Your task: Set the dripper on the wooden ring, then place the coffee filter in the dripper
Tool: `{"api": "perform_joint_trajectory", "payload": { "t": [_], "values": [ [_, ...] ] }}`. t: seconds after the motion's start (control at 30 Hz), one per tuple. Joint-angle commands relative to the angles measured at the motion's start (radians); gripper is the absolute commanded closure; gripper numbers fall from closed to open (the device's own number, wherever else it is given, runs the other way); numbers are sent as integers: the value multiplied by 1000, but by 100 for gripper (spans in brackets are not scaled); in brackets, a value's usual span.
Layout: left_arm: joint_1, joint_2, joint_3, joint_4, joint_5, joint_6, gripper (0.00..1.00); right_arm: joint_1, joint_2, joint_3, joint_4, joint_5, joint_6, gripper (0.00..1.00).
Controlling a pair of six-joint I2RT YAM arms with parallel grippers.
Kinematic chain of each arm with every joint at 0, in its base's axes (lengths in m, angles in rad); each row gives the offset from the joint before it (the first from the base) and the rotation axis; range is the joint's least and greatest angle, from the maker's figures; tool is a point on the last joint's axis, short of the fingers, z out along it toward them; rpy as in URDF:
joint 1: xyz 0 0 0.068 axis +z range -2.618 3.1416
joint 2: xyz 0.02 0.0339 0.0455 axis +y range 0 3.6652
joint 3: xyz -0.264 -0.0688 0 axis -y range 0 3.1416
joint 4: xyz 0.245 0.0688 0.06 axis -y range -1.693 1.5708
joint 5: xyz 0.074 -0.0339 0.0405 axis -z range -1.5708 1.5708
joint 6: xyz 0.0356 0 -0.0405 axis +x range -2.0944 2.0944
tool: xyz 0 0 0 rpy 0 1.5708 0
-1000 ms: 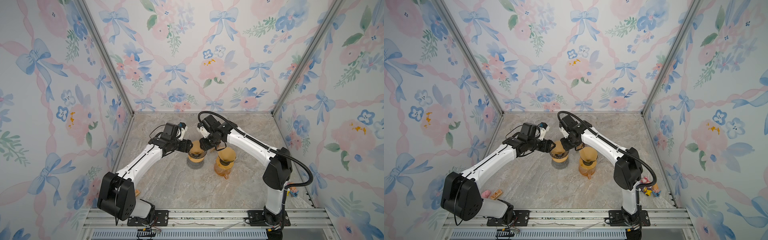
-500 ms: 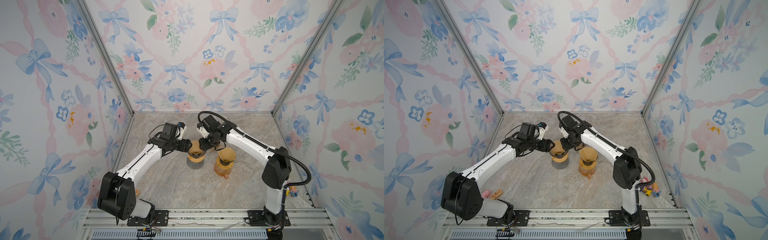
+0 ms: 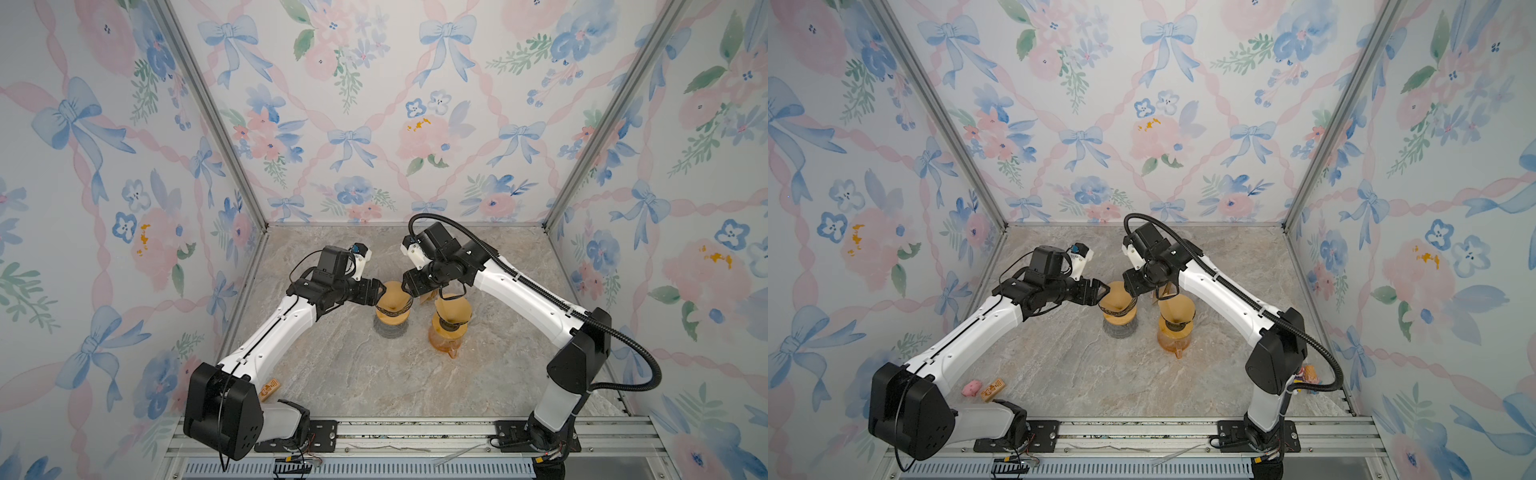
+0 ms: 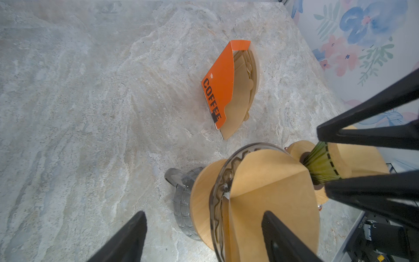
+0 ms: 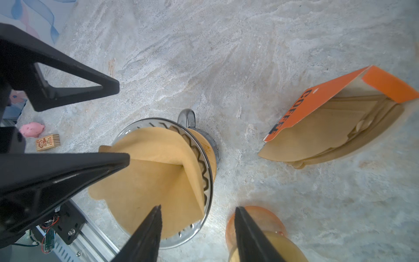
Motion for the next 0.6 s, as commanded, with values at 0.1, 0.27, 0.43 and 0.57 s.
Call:
{"api": "perform_joint_trajectory", "payload": {
  "t": [0.1, 0.27, 0.43, 0.57],
  "values": [
    [10, -15, -27, 1, -9, 11, 19, -5, -6, -39, -17, -1, 23, 49],
    [10, 5, -26, -4, -13, 6, 21, 2, 26, -37, -15, 20, 27, 49],
    [10, 14, -25, -6, -20, 1, 22, 8, 56, -29, -16, 41, 30, 50],
    [10, 19, -24, -13, -30, 3, 22, 9, 73, -34, -18, 65, 33, 52]
  ]
}}
